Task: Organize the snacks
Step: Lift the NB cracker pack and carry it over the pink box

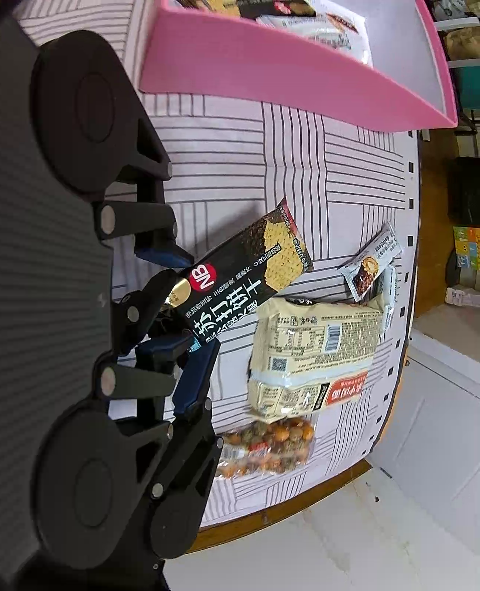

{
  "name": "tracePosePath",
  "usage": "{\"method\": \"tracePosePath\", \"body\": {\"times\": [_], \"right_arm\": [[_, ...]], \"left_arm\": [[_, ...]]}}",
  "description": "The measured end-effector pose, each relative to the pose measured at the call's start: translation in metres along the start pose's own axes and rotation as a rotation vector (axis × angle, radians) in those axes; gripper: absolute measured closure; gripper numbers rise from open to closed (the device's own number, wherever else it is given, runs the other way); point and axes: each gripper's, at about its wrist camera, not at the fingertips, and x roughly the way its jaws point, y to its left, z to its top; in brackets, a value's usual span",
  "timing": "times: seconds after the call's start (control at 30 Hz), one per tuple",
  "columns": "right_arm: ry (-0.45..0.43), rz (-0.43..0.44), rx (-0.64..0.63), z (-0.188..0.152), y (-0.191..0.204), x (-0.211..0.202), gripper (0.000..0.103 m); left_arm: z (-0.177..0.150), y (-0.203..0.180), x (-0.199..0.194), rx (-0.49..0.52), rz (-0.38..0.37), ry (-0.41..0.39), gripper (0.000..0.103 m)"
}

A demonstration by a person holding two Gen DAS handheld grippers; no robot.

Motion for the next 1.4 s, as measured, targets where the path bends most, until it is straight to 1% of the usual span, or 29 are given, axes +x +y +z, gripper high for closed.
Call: {"method": "tracePosePath", "body": {"times": [0.17, 0.33, 0.6, 0.87, 1.0, 1.13, 1.23, 1.4], "right_arm": [[-0.023, 0.005, -0.002, -0.011, 0.014, -0.028, 0.051], [-0.053, -0.005, -0.049, -0.018, 0.034, -0.058, 0.051], [-0.081, 0.018, -0.109, -0.009, 0.069, -0.093, 0.051], [-0.121, 0.04, -0.165, 0.008, 0.104, -0.109, 0.051], [-0.142, 0.073, -0.182, 0.024, 0.12, -0.106, 0.051], [-0.163, 0.112, -0.195, 0.045, 0.131, -0.094, 0.05], [-0.167, 0.136, -0.194, 0.062, 0.136, -0.077, 0.05], [-0.145, 0.175, -0.177, 0.085, 0.141, -0.036, 0.05]], "left_arm": [[-0.021, -0.007, -0.029, 0.025, -0.006, -0.016, 0.065], [-0.04, -0.014, -0.061, 0.049, -0.008, -0.039, 0.065], [-0.058, -0.007, -0.118, 0.042, 0.004, -0.084, 0.063], [-0.063, 0.013, -0.163, 0.004, 0.027, -0.153, 0.063], [-0.057, 0.03, -0.18, -0.02, 0.058, -0.182, 0.063], [-0.045, 0.051, -0.19, -0.049, 0.097, -0.218, 0.063], [-0.032, 0.069, -0.189, -0.075, 0.115, -0.238, 0.063], [-0.009, 0.104, -0.171, -0.119, 0.141, -0.233, 0.063]]}}
